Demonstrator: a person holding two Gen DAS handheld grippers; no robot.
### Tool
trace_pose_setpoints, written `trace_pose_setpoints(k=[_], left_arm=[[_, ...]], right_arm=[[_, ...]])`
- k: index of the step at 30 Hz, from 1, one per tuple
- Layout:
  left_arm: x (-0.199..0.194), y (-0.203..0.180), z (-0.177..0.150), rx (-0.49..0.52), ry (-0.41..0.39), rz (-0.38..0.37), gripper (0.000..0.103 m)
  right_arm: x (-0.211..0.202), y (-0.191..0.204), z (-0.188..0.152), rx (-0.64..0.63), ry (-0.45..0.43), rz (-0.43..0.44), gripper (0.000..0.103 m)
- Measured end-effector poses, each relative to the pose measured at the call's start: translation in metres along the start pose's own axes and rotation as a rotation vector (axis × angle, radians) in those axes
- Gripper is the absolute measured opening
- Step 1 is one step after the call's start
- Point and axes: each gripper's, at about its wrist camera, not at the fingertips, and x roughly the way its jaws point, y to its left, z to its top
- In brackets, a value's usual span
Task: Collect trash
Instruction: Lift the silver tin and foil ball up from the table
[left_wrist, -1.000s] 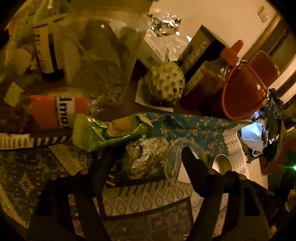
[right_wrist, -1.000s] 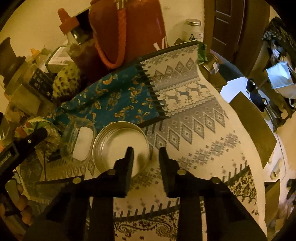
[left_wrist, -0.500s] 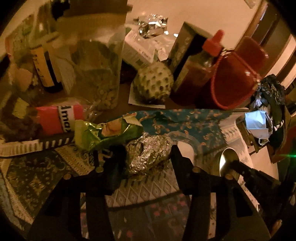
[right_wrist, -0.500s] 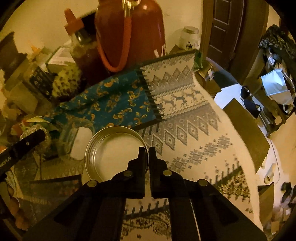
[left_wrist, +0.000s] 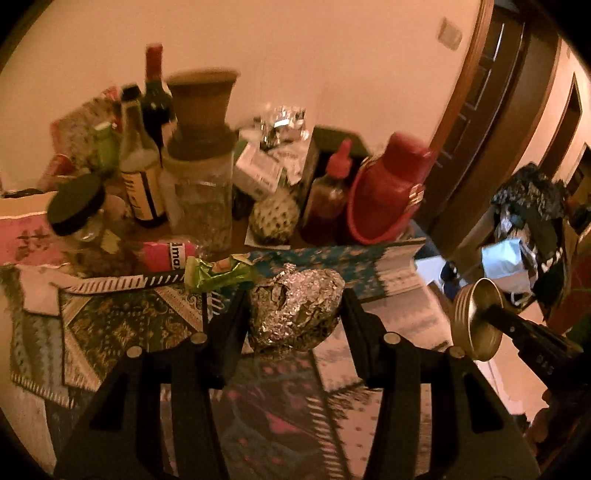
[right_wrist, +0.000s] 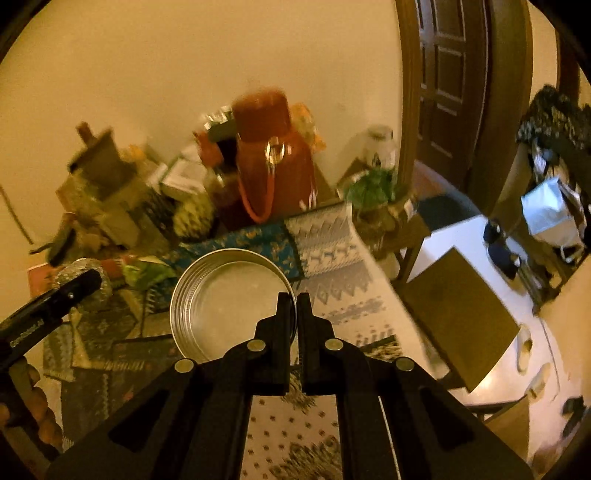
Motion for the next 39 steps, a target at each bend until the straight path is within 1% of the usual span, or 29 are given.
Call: trace_pose_setpoints(k=[6,11,13,18,22,25,31,34,39], left_arm=[[-0.076,-0.035,-0.022,-0.037,-0.111,0.023,0.049],[-0.143,-0.056,-0.051,-0.072,-0.213,0.048,0.049],[-0.171,-0.061,-0.065,-0.085,-0.247,0.072,0.049],[-0.224,-0.062,-0.089,-0.108,-0.304,0.102,0.049],[-0.265,-0.059,-0.106,-0.120,-0.366,0.118,0.049],[-0.287,-0.055,-0.118,-0.118,-0.393,0.120,0.049],[-0.334,-0.045,-0.150,-0.090,-0.434,0.093,0.049],[-0.355,-0.036,-0.169,-0.074,-0.431,0.064,0.049],[-0.387,-0.025,-0.209,-0.041,-0.410,0.038,0.049]], right_arm=[[-0.065,-0.010,-0.008,-0.069,-0.097,0.052,0.003],[-0.112,-0.017,-0.019,-0.122,-0.170,0.100,0.003],[-0.131,-0.019,-0.022,-0.138,-0.195,0.132,0.003],[-0.168,-0.015,-0.032,-0.175,-0.247,0.184,0.003],[-0.197,-0.012,-0.045,-0.197,-0.290,0.204,0.003],[-0.217,-0.007,-0.056,-0.201,-0.320,0.207,0.003],[-0.248,0.007,-0.087,-0.182,-0.353,0.193,0.003],[-0.264,0.016,-0.108,-0.171,-0.359,0.174,0.003],[-0.291,0.035,-0.153,-0.154,-0.354,0.154,0.003]])
